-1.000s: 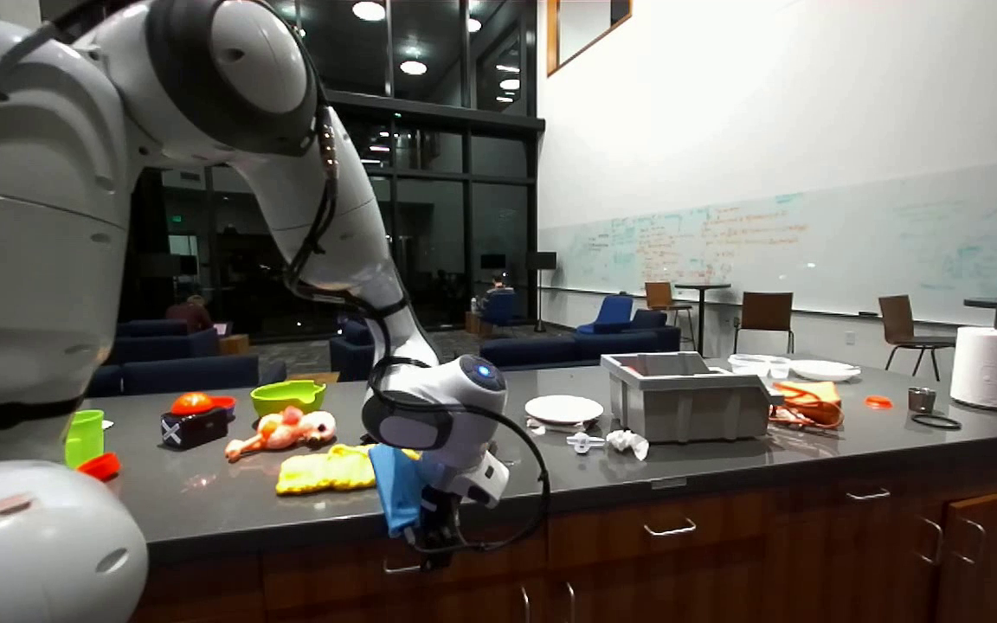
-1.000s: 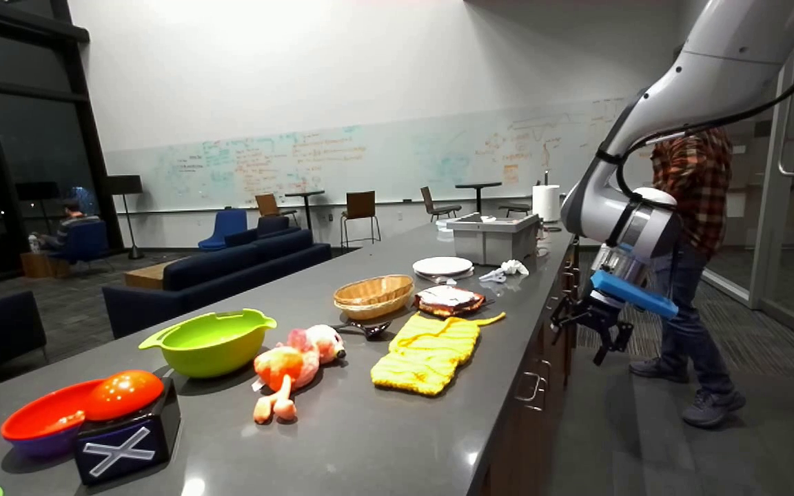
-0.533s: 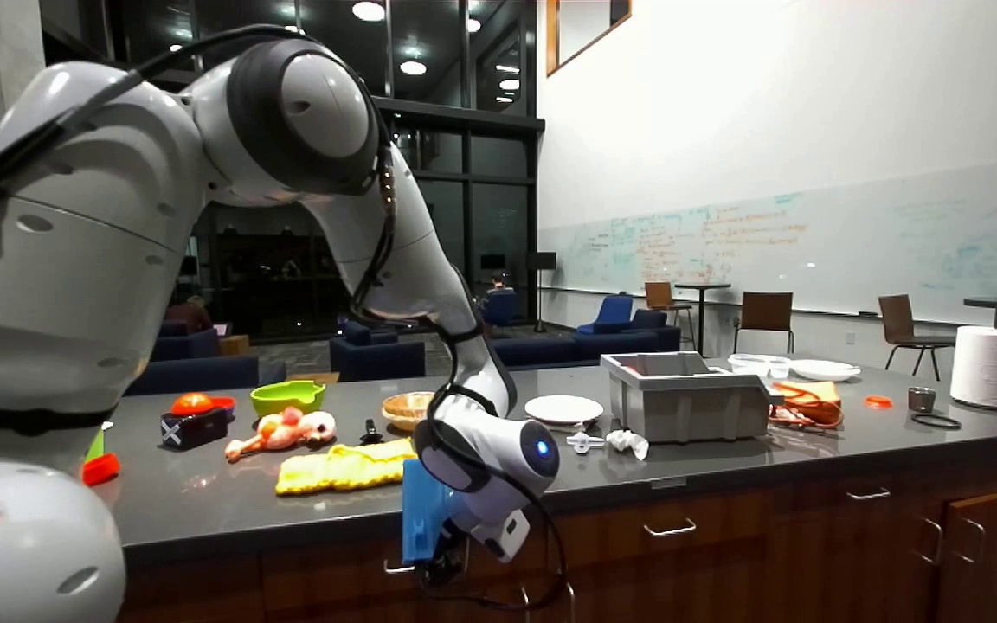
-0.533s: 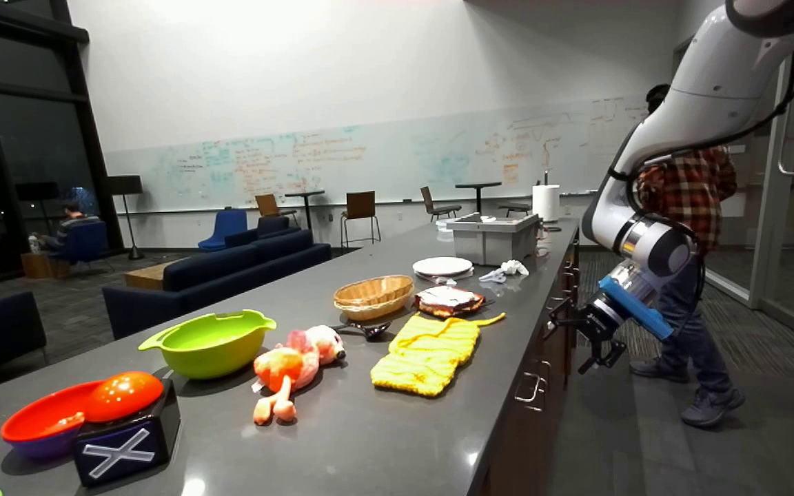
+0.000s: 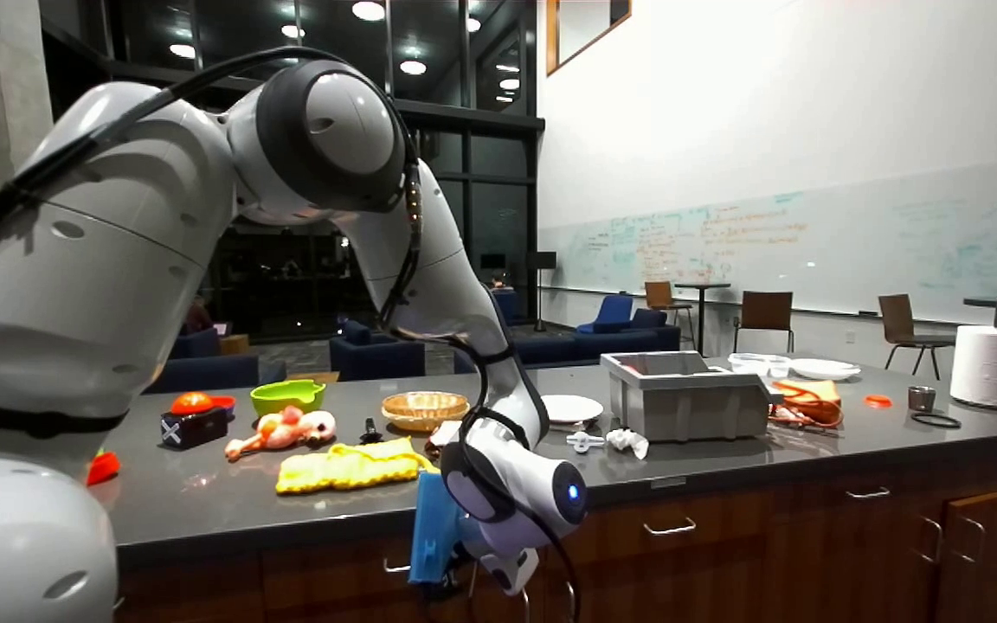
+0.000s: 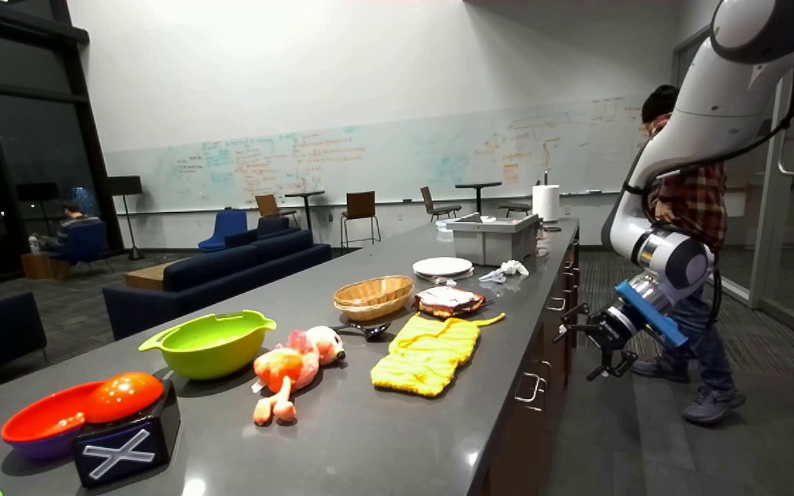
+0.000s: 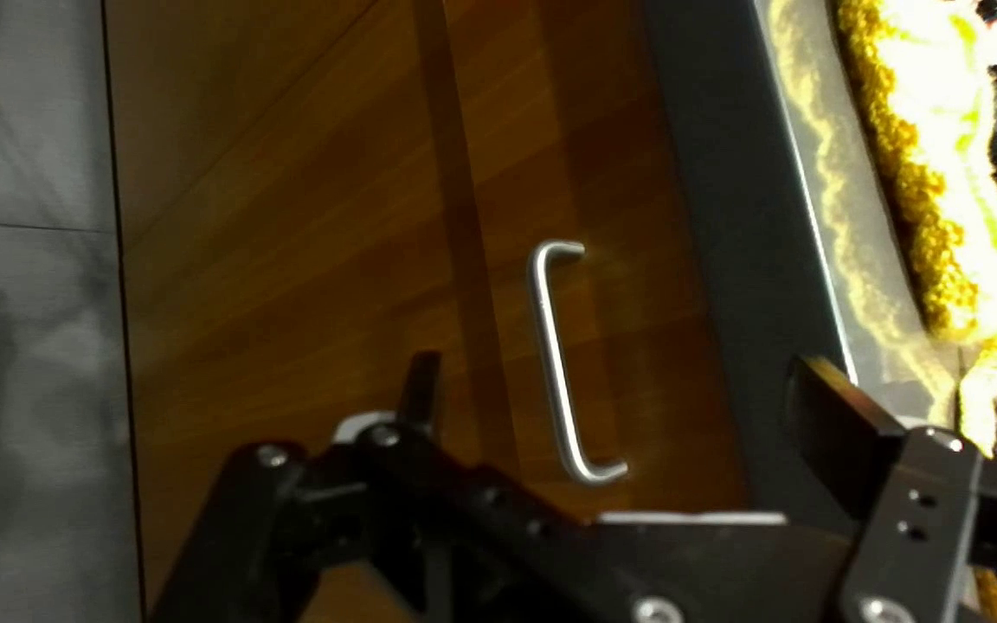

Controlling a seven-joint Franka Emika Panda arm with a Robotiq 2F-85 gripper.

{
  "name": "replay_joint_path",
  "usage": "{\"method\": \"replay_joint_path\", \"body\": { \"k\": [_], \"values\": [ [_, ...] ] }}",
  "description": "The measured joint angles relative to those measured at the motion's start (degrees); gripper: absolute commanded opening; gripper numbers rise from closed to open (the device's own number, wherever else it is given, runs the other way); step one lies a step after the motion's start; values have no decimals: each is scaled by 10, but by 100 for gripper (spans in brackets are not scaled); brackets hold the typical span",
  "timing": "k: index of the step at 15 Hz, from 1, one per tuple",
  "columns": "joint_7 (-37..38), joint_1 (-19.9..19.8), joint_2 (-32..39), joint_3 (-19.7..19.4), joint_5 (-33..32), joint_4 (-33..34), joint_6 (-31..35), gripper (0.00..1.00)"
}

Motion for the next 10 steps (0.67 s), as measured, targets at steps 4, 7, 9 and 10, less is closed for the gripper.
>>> {"method": "replay_joint_path", "body": {
  "k": [4,7,9,10],
  "values": [
    [0,4,0,0,0,0,0,100],
    [0,5,1,0,0,1,0,100],
    [-9,4,2,-1,2,1,1,100],
    [-25,4,3,-2,10,0,2,100]
  ]
}}
